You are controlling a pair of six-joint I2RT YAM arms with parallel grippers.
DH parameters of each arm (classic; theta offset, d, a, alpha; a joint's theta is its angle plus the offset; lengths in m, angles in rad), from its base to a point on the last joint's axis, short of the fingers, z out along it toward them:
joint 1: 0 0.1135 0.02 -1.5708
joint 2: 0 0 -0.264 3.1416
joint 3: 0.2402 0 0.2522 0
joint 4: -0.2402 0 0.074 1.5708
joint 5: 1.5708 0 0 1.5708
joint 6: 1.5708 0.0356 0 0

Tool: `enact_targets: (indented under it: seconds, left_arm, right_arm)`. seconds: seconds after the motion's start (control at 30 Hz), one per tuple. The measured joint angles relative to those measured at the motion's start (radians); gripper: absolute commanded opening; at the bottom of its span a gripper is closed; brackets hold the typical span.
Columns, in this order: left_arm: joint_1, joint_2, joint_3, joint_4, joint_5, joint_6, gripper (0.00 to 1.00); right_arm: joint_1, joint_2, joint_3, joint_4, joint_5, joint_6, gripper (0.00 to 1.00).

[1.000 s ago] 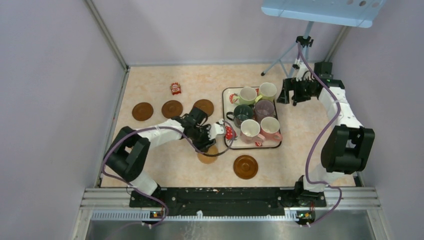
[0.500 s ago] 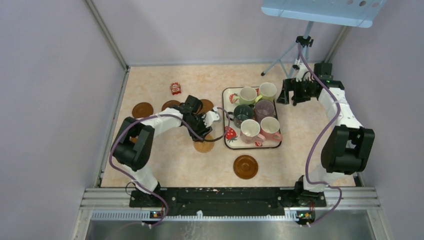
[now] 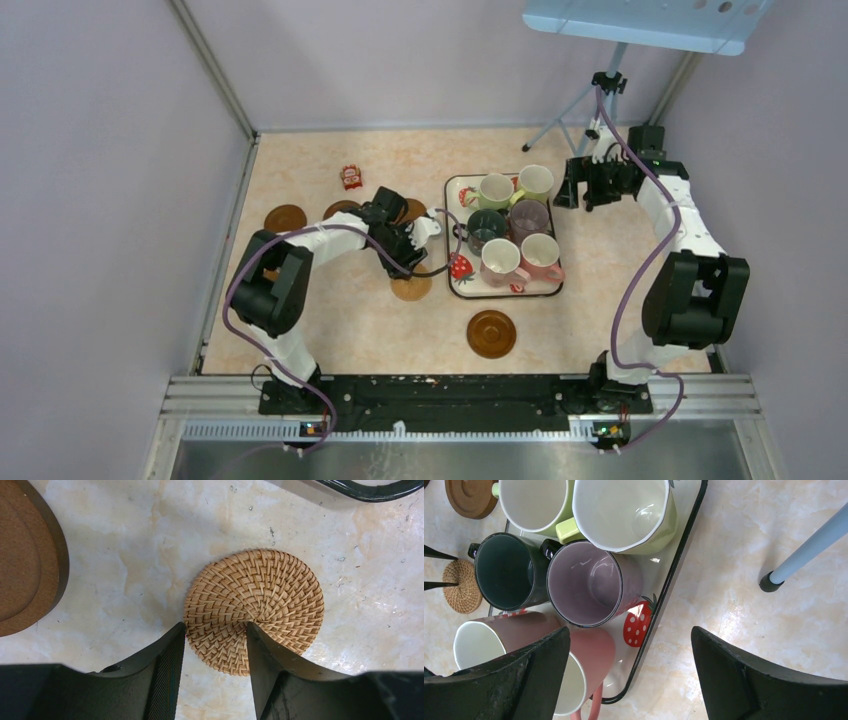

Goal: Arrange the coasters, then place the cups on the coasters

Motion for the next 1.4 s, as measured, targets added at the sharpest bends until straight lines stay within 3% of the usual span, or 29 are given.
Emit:
enact_targets:
  seconds: [1.0, 1.27, 1.4]
  left_arm:
    - [0.000, 0.036, 0.076, 0.022, -0.026, -0.066, 0.61]
    - [-0.005, -0.094, 0.092, -0.043, 0.043, -0.012, 0.63]
    - [-0.069, -0.173, 0.087, -0.078, 0.106, 0.061, 0.63]
  right_arm:
    - [0.000, -0.021, -0.005, -0.002, -0.001, 0.000, 0.89]
    - [0.000, -0.023, -0.005, -0.003, -0.001, -0.001, 0.89]
    - [0.000, -0.023, -0.005, -0.003, -0.001, 0.000, 0.89]
